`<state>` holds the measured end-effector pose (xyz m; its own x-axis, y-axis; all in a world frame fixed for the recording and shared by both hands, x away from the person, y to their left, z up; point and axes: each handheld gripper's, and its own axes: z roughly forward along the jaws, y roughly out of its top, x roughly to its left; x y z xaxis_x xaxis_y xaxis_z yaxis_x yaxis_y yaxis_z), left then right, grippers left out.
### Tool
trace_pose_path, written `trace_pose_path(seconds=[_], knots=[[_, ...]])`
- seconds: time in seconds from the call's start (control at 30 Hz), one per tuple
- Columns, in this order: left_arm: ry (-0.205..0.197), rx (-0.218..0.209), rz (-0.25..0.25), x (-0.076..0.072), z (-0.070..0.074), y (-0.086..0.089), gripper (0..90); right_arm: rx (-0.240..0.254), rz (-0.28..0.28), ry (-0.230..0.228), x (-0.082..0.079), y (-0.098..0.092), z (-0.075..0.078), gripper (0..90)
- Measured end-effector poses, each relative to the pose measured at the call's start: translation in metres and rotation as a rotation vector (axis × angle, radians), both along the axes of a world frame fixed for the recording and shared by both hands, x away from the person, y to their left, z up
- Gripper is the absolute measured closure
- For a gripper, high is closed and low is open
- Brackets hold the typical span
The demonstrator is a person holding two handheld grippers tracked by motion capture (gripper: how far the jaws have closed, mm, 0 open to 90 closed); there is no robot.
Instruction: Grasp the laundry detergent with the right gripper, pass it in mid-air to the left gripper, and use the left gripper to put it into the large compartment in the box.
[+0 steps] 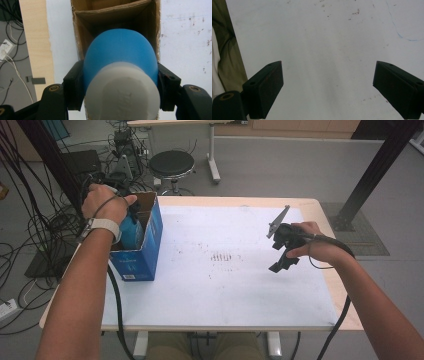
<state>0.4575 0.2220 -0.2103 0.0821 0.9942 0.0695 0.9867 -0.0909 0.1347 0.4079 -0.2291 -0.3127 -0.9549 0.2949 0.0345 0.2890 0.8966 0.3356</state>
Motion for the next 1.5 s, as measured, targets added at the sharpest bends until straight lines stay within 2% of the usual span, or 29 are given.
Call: trace_pose_path(seconds=[0.17,0.57,0.63,1.5], knots=[[-0.009,-0.003,0.005,0.0,-0.004,0.001,37.5,0.003,-0.002,0.003,0.0,0.0,-0.001,9.6],[0.005,0.0,-0.001,0.0,-0.019,0.001,37.5,0.004,-0.012,0.007,0.0,-0.002,-0.003,9.5],[-0.006,-0.001,0.0,0.0,-0.021,0.001,37.5,0.001,-0.014,0.01,0.0,-0.002,-0.004,9.5],[0.019,0.001,-0.005,0.001,-0.045,0.002,37.5,0.008,-0.021,0.023,0.0,-0.004,-0.01,9.5]])
